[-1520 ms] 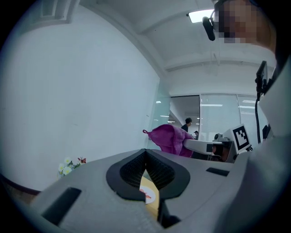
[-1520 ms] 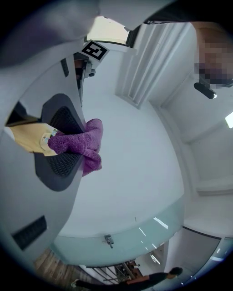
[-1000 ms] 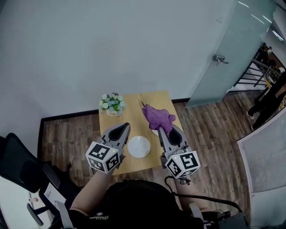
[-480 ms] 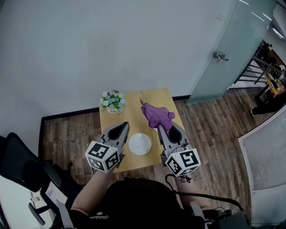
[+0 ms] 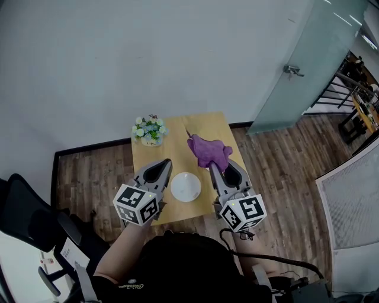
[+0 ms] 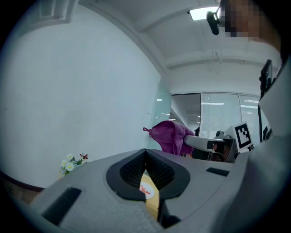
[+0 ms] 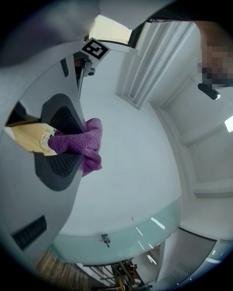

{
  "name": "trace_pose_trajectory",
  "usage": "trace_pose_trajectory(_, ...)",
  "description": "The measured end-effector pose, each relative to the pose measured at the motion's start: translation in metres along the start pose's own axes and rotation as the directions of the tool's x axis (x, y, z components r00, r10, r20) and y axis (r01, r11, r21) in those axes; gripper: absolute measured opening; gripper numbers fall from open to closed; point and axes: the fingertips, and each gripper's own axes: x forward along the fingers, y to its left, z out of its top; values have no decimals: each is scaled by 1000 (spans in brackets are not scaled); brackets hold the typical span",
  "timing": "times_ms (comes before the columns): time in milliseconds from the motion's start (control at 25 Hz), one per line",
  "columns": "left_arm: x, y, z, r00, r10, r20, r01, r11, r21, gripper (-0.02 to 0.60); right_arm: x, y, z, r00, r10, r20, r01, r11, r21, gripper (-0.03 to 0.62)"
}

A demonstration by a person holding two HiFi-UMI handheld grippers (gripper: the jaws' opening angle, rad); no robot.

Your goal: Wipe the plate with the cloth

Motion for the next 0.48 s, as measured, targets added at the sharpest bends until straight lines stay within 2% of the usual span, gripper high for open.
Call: trace_pose_trajectory(480, 6, 1, -9, 1000, -9, -19, 9, 1000, 4, 0, 3, -5, -10, 1000, -2, -18, 2, 1000, 6, 103)
